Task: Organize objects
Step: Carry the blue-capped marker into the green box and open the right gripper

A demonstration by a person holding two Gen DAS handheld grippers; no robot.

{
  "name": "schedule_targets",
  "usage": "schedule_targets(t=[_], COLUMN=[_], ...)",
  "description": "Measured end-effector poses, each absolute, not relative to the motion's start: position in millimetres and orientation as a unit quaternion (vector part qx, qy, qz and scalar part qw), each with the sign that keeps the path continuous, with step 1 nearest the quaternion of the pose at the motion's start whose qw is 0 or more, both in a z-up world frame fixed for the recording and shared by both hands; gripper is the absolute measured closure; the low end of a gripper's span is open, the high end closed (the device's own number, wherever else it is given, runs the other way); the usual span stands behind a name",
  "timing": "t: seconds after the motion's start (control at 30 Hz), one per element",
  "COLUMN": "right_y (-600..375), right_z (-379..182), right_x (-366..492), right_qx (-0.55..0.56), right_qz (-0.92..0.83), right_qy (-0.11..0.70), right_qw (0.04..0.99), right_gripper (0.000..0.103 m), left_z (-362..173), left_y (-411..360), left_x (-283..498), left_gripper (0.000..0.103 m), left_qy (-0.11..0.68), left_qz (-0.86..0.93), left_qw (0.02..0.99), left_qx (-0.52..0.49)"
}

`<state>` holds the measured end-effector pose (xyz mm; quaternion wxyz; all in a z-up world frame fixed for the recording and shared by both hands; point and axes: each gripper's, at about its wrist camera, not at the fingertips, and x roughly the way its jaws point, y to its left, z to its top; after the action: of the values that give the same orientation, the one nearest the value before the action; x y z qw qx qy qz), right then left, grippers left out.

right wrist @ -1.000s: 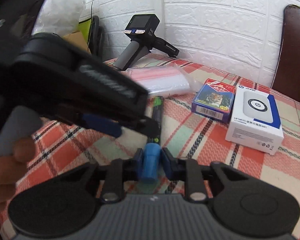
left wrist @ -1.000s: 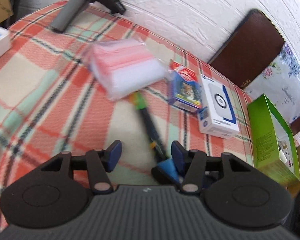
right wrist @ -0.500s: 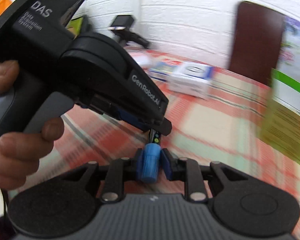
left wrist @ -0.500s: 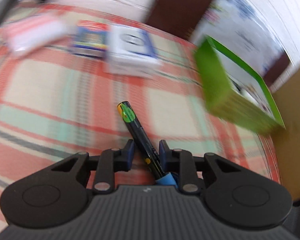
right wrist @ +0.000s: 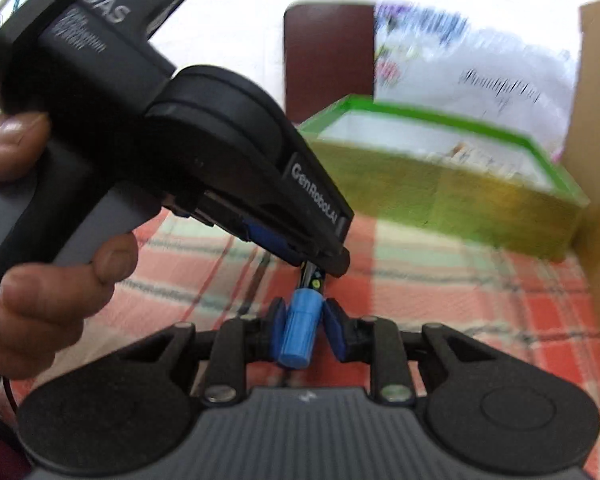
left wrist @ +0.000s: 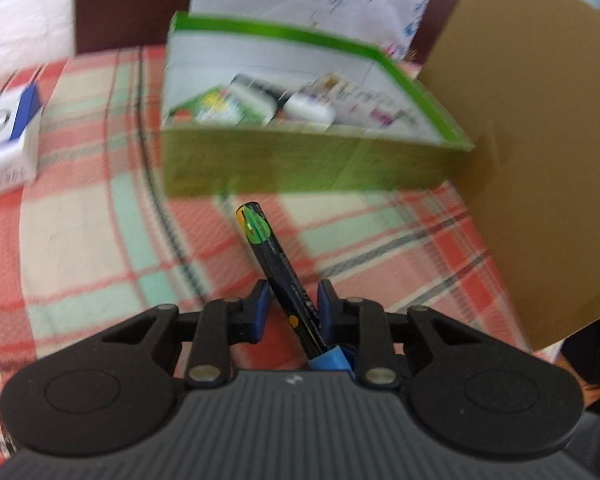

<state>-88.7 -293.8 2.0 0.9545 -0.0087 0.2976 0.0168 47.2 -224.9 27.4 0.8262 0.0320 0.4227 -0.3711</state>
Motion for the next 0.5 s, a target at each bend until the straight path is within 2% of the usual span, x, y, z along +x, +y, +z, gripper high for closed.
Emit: schedule_targets(t=[0.27,0.5], right_y=[-310.4,-332.5], right_z=[42.0,53.1], right_x=[-50.6,5.1], right_qx=[-0.028,-0.024], right_qz=[-0.009,-0.025], right_qy=[0.213,0.176], right_qw=[0.977,0.984], right_gripper=[0.081,0.081], left_z=[82.4,94.6], left_y=[-251.0,-285.7], left_x=[78.8,132.5], left_gripper=[0.075,0.075], left_qy=[0.357,0.335], left_qz=[-0.379,-0.357], left_qw=[0.853,0.871], left_qx=[0.031,0.048])
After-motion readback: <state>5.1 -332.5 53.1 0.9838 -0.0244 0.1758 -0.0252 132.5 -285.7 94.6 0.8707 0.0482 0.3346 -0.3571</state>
